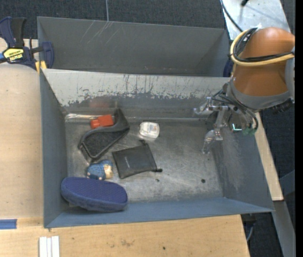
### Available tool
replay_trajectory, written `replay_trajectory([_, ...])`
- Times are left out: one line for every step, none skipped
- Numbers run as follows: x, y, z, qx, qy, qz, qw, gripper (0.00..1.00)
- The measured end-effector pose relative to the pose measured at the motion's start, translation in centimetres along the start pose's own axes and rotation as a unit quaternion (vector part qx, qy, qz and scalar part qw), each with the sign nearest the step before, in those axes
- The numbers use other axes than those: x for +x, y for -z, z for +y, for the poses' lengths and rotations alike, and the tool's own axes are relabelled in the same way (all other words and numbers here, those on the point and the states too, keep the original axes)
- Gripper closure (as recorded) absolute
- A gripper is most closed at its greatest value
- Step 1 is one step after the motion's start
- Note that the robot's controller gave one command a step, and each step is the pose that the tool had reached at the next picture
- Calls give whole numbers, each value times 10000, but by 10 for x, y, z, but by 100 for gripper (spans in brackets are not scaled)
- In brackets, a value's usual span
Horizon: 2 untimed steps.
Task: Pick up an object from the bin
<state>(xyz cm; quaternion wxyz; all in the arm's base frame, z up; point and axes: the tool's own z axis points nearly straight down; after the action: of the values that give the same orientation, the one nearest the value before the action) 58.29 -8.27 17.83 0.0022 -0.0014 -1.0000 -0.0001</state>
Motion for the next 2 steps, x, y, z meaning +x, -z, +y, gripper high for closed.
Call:
replay_trajectory([22, -90, 92, 0, 83, 1, 10000, 0])
replay_trajectory([58, -103, 144, 12, 844, -88, 9964, 0])
